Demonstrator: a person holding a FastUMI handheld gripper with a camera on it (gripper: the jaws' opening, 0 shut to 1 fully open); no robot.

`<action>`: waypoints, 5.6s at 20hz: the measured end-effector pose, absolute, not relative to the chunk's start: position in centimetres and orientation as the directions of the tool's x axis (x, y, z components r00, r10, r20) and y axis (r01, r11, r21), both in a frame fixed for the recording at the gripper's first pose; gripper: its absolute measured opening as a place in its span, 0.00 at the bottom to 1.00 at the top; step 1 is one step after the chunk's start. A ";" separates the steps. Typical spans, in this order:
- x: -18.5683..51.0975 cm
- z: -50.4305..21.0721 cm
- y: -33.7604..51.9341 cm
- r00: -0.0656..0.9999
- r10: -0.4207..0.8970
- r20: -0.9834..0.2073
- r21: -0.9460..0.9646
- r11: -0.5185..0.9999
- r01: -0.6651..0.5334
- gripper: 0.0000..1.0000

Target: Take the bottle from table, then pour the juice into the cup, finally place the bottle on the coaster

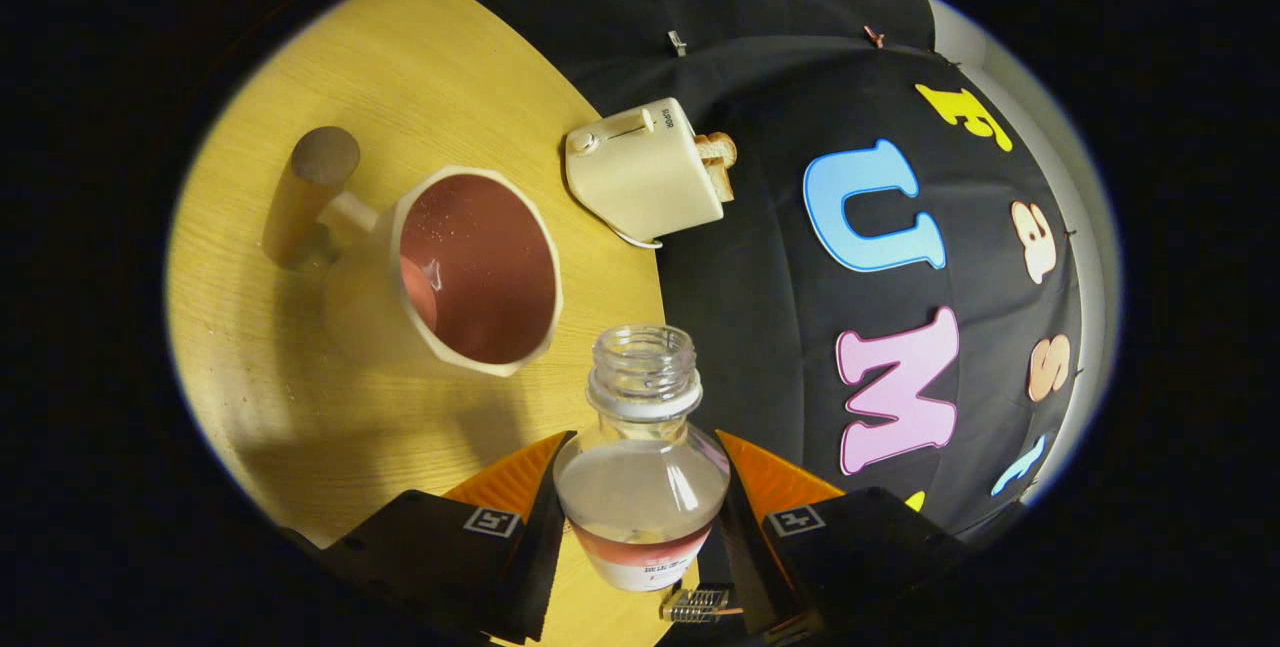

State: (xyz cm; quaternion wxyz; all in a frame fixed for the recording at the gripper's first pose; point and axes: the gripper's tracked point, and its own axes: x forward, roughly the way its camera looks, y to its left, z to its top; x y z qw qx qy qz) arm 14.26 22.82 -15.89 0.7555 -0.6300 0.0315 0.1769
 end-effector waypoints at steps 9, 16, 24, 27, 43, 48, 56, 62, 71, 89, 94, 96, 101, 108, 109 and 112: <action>14.6 -15.9 24.5 0.918 0.280 -0.280 -0.960 -0.076 -0.269 0.74; 15.2 -15.4 25.1 0.922 0.278 -0.269 -0.961 -0.148 -0.236 0.73; 15.3 -15.4 25.9 0.906 0.329 -0.266 -0.943 -0.283 -0.175 0.73; 15.5 -15.3 25.9 0.907 0.332 -0.259 -0.939 -0.306 -0.156 0.73; 16.8 -14.8 25.5 0.895 0.363 -0.259 -0.907 -0.409 -0.096 0.73; 16.8 -14.4 25.8 0.887 0.386 -0.254 -0.896 -0.440 -0.065 0.73; 16.9 -13.9 26.5 0.874 0.421 -0.243 -0.872 -0.490 -0.006 0.73; 16.6 -13.9 27.1 0.858 0.450 -0.247 -0.847 -0.531 0.034 0.73; 16.9 -14.1 27.6 0.841 0.472 -0.264 -0.803 -0.591 0.079 0.73; 16.2 -12.1 29.1 0.804 0.539 -0.252 -0.746 -0.637 0.193 0.73; 15.8 -12.4 29.6 0.795 0.548 -0.259 -0.736 -0.645 0.204 0.73; 15.7 -12.4 29.7 0.793 0.549 -0.263 -0.734 -0.647 0.205 0.73; 15.7 -13.0 29.5 0.795 0.539 -0.278 -0.725 -0.660 0.195 0.73; 15.8 -13.3 29.2 0.810 0.512 -0.286 -0.734 -0.660 0.158 0.73; 15.9 -13.3 29.0 0.815 0.504 -0.287 -0.738 -0.658 0.147 0.73; 15.0 -13.0 29.0 0.811 0.511 -0.284 -0.754 -0.641 0.140 0.73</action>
